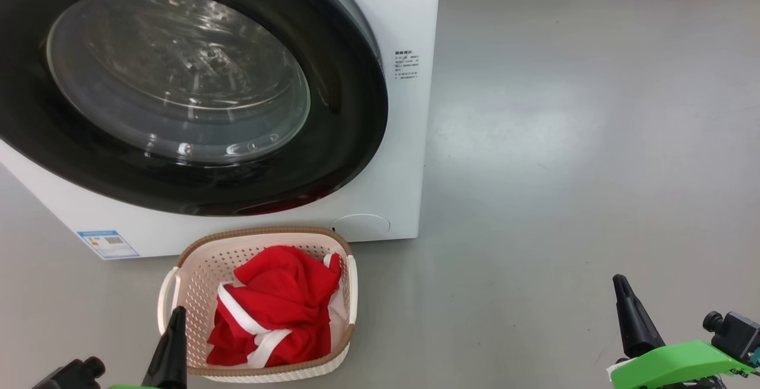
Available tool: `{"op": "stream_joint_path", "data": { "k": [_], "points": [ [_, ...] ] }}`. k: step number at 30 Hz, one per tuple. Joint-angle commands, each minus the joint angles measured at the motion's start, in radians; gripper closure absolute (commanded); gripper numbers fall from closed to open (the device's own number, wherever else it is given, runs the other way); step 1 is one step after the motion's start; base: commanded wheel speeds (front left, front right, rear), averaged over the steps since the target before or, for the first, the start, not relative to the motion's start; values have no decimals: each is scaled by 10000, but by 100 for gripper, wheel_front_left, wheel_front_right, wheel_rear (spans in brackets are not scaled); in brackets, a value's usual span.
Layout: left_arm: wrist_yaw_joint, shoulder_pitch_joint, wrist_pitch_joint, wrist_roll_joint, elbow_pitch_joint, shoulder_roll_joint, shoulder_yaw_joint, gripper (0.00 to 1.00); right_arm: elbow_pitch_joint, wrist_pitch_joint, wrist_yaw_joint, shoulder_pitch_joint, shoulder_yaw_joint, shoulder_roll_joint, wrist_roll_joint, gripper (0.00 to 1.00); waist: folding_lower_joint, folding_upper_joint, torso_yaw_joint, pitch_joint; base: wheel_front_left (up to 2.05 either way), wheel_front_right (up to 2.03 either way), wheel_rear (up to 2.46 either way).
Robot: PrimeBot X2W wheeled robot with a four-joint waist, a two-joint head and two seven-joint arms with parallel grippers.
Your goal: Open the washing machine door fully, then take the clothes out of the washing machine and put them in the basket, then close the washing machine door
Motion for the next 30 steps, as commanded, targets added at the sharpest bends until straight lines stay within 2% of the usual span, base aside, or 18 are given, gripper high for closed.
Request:
{"op": "stream_joint_path", "data": {
  "k": [1, 30],
  "points": [
    [-26, -271, 78, -273, -297, 108, 240, 100, -294, 103, -4, -434, -24, -188, 273, 100, -1, -1, 3, -11, 0, 0, 0],
    [-42, -436, 906, -3196, -433, -39, 436, 100, -408, 894, -7, -730, -121, -244, 3124, 100, -1, -1, 49, -210, 0, 0, 0]
  ]
}}
